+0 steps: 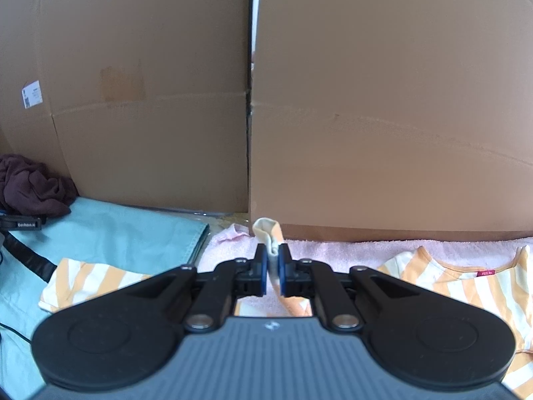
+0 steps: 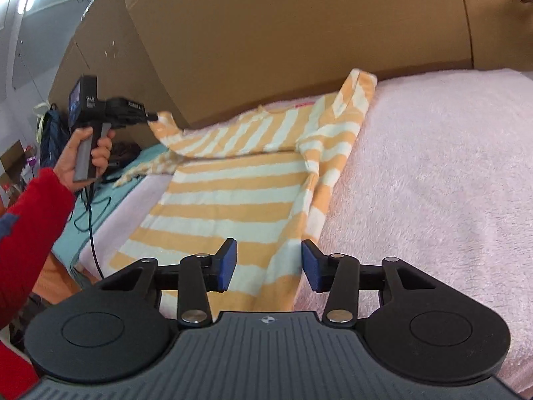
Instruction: Fold clothes
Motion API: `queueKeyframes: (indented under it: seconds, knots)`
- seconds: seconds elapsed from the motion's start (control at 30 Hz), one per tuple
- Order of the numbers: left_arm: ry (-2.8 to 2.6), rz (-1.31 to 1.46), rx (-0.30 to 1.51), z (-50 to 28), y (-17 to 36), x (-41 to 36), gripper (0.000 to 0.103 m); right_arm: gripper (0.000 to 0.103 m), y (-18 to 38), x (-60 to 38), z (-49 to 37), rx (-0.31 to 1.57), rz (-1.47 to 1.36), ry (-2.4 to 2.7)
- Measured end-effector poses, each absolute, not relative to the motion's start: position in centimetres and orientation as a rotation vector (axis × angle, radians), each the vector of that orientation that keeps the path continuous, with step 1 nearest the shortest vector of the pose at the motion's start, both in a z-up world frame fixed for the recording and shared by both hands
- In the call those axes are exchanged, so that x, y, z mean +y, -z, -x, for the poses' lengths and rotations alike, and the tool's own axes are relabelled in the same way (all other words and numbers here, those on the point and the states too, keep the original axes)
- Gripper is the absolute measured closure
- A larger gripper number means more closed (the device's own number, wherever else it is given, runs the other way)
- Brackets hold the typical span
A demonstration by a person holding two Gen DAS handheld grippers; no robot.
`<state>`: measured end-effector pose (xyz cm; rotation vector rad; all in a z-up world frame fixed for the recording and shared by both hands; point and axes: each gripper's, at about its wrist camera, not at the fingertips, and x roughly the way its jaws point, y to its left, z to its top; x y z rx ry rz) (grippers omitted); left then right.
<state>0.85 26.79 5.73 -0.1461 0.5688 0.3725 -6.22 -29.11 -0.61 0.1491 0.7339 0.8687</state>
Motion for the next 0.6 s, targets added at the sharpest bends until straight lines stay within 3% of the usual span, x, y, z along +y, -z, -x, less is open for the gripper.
queueKeyframes:
  seconds: [0.07, 0.17, 0.37, 0.47, 0.6]
  knots:
    - [-0.371, 0.131, 0.565, -0.6, -5.7, 26.8, 0.096, 0.065, 0.0, -28.6, 7.6, 0.739, -0.072, -0.912]
    - [-0.371, 0.124, 0.56, -0.5, -5.8, 27.3, 0.096, 0.048, -1.3, -28.2, 10.6, 0.717, 0.069, -0.986]
    - [-0.375, 0.173, 0.571, -0.9, -5.4, 28.6, 0.096, 0.048, 1.0, -26.0, 14.0, 0.888, 0.157, -1.154]
    - [-0.371, 0.158, 0.572, -0.7, -5.2, 28.5, 0.096, 0.053, 0.8, -27.6, 14.1, 0.873, 0.109, -1.094]
    - [-0.374, 0.146, 0.57, -0.4, -5.3, 27.7, 0.096, 0.053, -0.6, -32.8, 12.8, 0.787, -0.061, -0.871]
